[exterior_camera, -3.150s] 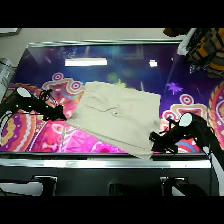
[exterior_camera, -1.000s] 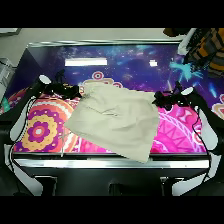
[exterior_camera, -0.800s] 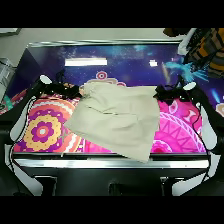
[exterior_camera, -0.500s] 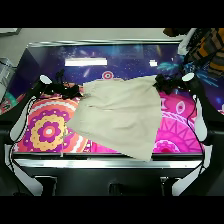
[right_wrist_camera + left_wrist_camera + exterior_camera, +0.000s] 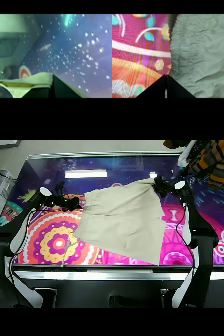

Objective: Fold the clothes and pants, and hang the long-sleeved shirts on hangers.

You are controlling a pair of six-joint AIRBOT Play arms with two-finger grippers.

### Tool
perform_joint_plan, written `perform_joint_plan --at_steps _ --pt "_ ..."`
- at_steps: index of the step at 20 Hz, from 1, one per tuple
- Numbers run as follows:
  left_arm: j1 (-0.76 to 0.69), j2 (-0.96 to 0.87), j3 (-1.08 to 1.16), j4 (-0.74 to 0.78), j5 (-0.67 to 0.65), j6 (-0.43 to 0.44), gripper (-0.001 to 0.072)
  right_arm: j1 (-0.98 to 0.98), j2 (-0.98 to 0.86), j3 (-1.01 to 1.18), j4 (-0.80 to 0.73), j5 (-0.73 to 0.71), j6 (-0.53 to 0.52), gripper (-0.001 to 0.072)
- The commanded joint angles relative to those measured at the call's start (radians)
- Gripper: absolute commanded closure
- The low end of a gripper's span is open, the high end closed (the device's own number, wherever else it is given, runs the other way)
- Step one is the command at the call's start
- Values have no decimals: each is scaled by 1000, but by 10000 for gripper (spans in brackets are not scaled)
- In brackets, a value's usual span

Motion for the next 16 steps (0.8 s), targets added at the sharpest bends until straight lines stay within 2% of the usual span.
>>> perform_joint_plan --at_steps 1,2,3,4,5,6,7,10,12,16 --pt "0 0 0 0 0 0 682 2 -20 16 18 -69 35 691" --pt "0 0 0 0 0 -2 682 2 -21 13 19 -63 32 690" --pt "0 0 0 1 -1 -21 677 1 -21 12 19 -37 33 643" --pt "2 1 0 1 -2 -47 596 -1 -17 12 21 12 33 499" --pt "8 6 0 0 -11 -61 421 -8 -7 12 11 85 27 326" --pt "17 14 0 0 -29 -60 297 -20 9 12 -8 168 5 255" --pt "32 27 0 0 -60 -53 247 -38 32 12 -45 272 -2 255" --pt "97 100 0 2 -163 15 247 -117 136 -10 -72 536 -41 255" --pt "143 173 -1 2 -210 9 246 -183 243 -47 -82 623 -75 255" --pt "194 333 -74 46 -312 -50 246 -263 431 -106 -270 839 -129 253"
